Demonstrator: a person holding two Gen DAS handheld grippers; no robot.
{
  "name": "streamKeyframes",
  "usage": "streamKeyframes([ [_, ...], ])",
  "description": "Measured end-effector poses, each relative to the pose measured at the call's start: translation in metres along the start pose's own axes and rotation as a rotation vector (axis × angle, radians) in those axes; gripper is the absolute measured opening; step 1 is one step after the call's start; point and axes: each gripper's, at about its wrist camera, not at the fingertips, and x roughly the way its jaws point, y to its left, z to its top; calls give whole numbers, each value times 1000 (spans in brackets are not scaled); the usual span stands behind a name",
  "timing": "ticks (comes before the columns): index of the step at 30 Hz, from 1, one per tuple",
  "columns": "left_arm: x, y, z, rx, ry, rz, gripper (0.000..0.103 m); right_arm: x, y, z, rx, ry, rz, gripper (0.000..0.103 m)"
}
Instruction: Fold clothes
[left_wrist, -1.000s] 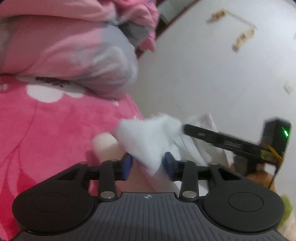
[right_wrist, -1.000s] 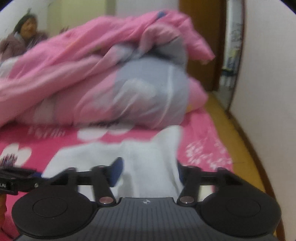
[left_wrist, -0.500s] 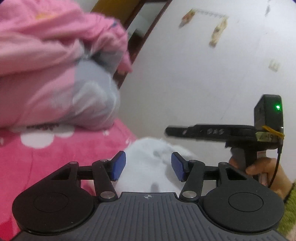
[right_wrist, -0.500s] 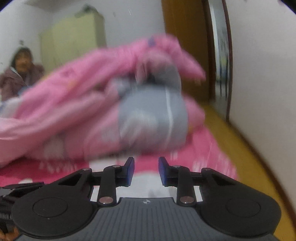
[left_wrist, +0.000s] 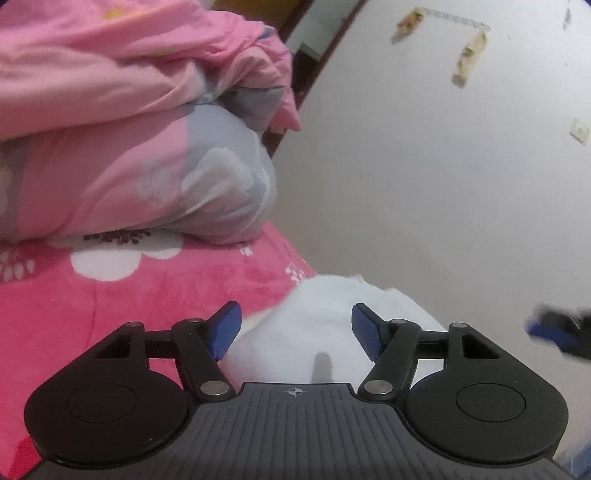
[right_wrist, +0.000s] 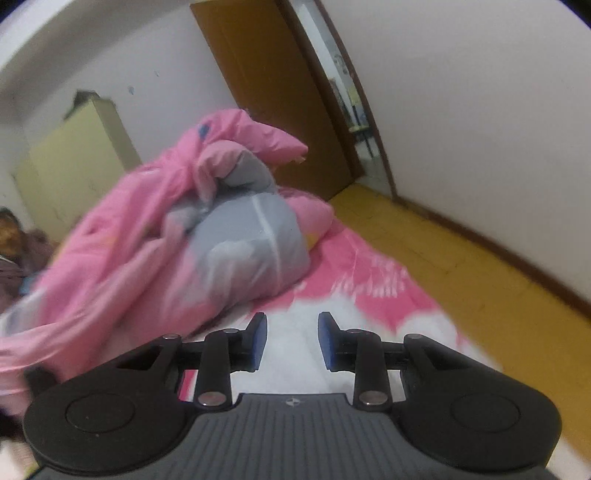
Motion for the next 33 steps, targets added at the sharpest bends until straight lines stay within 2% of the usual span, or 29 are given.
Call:
streamKeyframes([
  [1,-1,-2,1,2,19,-9,67,-20,-8,-17,48,12,20,41],
  [4,-2,-5,1,-29,74,8,67,-55,-33,-73,228,64,107,51],
  [7,5,3,-1,-79,122,42,67,-52,-46,-119,359,109,156,52],
  [11,17,28,-5,-218,208,54,67,-47,-63,-179,532,163,223,57],
  [13,19,40,-6,-289,224,41,66,-34,-68,-189,588,166,253,63],
  [16,22,52,-5,-366,219,20,66,-18,-74,-201,651,167,285,64],
  [18,25,53,-4,-371,211,12,64,-14,-75,-203,662,139,289,65],
  [21,32,51,-5,-356,221,-3,55,-11,-77,-208,686,105,326,65],
  [25,40,51,-10,-373,234,-2,54,-5,-80,-216,720,86,336,64],
  [29,42,51,-11,-380,218,-12,45,1,-79,-220,734,73,351,57],
  [33,40,47,-9,-362,192,-4,32,2,-77,-220,729,53,351,42],
])
